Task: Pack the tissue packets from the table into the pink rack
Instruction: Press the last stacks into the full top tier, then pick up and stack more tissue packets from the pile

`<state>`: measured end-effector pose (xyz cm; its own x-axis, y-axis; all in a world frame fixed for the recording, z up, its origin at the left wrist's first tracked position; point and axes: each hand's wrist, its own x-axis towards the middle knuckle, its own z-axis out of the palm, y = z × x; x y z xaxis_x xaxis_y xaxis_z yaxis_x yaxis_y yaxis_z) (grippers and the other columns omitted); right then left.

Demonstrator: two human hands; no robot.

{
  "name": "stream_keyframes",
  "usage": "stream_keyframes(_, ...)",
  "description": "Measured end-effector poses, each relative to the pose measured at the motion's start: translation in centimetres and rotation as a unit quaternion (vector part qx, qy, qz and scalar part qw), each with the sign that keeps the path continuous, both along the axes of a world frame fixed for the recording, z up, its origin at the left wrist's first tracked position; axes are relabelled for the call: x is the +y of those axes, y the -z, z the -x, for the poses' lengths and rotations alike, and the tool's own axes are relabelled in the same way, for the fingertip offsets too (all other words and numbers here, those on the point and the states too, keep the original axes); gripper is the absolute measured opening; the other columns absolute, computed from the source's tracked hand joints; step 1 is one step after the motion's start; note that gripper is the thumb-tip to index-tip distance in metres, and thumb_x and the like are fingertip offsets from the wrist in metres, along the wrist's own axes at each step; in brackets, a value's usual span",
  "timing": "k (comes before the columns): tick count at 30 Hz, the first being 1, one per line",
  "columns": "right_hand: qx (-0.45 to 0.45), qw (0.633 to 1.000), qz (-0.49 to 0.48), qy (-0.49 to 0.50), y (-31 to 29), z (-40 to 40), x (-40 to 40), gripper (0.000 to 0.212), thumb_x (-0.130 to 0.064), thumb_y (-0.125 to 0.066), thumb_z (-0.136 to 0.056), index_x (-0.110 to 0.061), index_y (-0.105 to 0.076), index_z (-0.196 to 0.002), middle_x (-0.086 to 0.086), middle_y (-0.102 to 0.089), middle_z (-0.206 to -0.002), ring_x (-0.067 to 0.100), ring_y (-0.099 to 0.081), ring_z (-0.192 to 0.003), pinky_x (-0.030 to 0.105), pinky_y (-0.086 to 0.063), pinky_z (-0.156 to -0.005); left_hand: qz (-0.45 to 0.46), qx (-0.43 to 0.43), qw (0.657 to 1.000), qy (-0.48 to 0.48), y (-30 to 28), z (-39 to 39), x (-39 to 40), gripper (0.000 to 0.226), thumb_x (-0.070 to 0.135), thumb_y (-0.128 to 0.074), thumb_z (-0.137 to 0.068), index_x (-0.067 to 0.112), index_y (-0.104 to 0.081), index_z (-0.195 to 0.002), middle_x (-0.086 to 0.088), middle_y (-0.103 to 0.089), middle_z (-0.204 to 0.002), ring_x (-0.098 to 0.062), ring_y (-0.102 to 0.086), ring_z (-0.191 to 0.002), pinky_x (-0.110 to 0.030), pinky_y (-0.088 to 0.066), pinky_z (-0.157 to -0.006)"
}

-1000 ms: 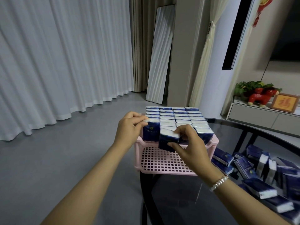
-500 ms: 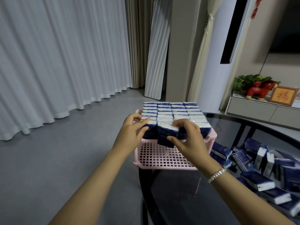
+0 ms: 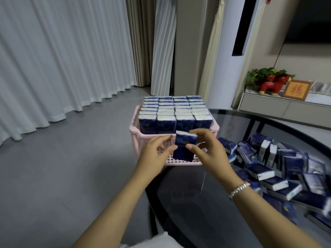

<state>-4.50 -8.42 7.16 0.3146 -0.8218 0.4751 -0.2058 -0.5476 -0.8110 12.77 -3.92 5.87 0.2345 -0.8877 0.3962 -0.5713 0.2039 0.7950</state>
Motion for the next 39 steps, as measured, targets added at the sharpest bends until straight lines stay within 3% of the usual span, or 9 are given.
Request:
stream_keyframes(11, -0.029, 0.987, -0.107, 0.119, 6.6, 4.4, -1.1, 0.032, -0.019, -0.069, -0.083, -0.02, -0.059, -0.112, -0.008, -0.062, -0.097, 0.004, -0.059, -0.086, 0.016, -0.049, -0.076, -0.161, 0.107, 0.98, 0.037, 4.2, 5.3, -3.9, 0.029, 0.011, -0.071, -0.082, 0.009, -0.062, -0.11, -0.002, -0.067, -0.106, -0.014, -0.063, -0.096, -0.021, -0.05, -0.084)
stream_keyframes(14, 0.094, 0.971, -0.051, 0.212, 8.0, 6.6, -1.4, 0.025, -0.016, -0.066, -0.084, -0.016, -0.063, -0.109, -0.003, -0.057, -0.1, 0.013, -0.054, -0.092, 0.024, -0.044, -0.085, -0.187, 0.142, 0.97, 0.059, 5.0, 6.8, -4.4, 0.022, 0.011, -0.068, -0.085, 0.014, -0.061, -0.105, -0.001, -0.066, -0.103, -0.014, -0.064, -0.095, -0.017, -0.05, -0.078)
stream_keyframes(18, 0.333, 0.897, -0.026, 0.291, 9.1, 10.0, -2.1, 0.034, -0.024, -0.056, -0.089, -0.014, -0.059, -0.121, 0.005, -0.055, -0.124, 0.028, -0.04, -0.113, 0.035, -0.028, -0.093, -0.222, 0.177, 0.957, 0.064, 6.2, 9.2, -5.0, 0.016, 0.013, -0.067, -0.086, 0.017, -0.061, -0.101, -0.004, -0.069, -0.104, -0.019, -0.066, -0.098, -0.037, -0.054, -0.089)
stream_keyframes(21, 0.468, 0.836, -0.029, 0.286, 9.2, 12.0, -2.3, 0.039, -0.039, -0.048, -0.092, -0.014, -0.056, -0.121, 0.004, -0.047, -0.13, 0.028, -0.034, -0.118, 0.037, -0.025, -0.093, -0.234, 0.21, 0.947, 0.065, 6.9, 10.8, -5.1, 0.011, 0.014, -0.066, -0.087, 0.018, -0.061, -0.096, -0.005, -0.07, -0.1, -0.02, -0.067, -0.096, -0.044, -0.053, -0.091)
stream_keyframes(25, 0.525, 0.823, -0.021, 0.217, 9.4, 13.4, -2.3, 0.047, -0.044, -0.044, -0.093, -0.025, -0.043, -0.136, 0.003, -0.045, -0.136, 0.028, -0.033, -0.121, 0.036, -0.026, -0.097, -0.256, 0.271, 0.925, 0.071, 7.3, 12.3, -4.5, 0.004, 0.012, -0.062, -0.09, 0.013, -0.061, -0.094, -0.006, -0.07, -0.096, -0.02, -0.067, -0.091, -0.044, -0.053, -0.087)
stream_keyframes(29, 0.503, 0.844, -0.043, 0.18, 9.5, 14.3, -1.7, 0.053, -0.046, -0.051, -0.091, -0.041, -0.033, -0.14, 0.005, -0.05, -0.131, 0.031, -0.033, -0.122, 0.036, -0.026, -0.098, -0.278, 0.313, 0.906, 0.06, 7.5, 12.9, -3.4, 0.013, 0.017, -0.058, -0.093, 0.009, -0.06, -0.103, -0.007, -0.069, -0.1, -0.017, -0.068, -0.085, -0.031, -0.06, -0.067)
stream_keyframes(32, 0.383, 0.907, -0.088, 0.153, 9.3, 14.6, -1.1, 0.071, -0.042, -0.068, -0.08, -0.033, -0.033, -0.141, 0.002, -0.051, -0.132, 0.028, -0.038, -0.122, 0.037, -0.032, -0.1, -0.282, 0.284, 0.916, 0.031, 7.7, 12.4, -2.6, 0.022, 0.024, -0.056, -0.094, 0.008, -0.061, -0.109, -0.007, -0.068, -0.101, -0.016, -0.066, -0.081, -0.022, -0.056, -0.054)
stream_keyframes(35, 0.23, 0.957, -0.134, 0.114, 8.7, 14.9, -0.2, 0.085, -0.032, -0.08, -0.07, -0.024, -0.034, -0.141, -0.003, -0.051, -0.132, 0.018, -0.044, -0.122, 0.032, -0.039, -0.101, -0.277, 0.261, 0.925, 0.014, 7.4, 11.7, -2.0, 0.018, 0.026, -0.052, -0.096, 0.014, -0.064, -0.103, -0.003, -0.068, -0.092, -0.012, -0.062, -0.073, -0.019, -0.052, -0.05)
stream_keyframes(39, 0.21, 0.969, -0.129, 0.031, 7.2, 15.3, 0.7, 0.079, -0.03, -0.082, -0.066, -0.029, -0.043, -0.134, -0.016, -0.048, -0.121, 0.006, -0.047, -0.113, 0.029, -0.042, -0.1, -0.299, 0.269, 0.914, 0.05, 6.8, 11.6, -1.1, 0.022, 0.029, -0.049, -0.097, 0.017, -0.065, -0.107, -0.001, -0.068, -0.086, -0.01, -0.059, -0.066, -0.019, -0.05, -0.05)
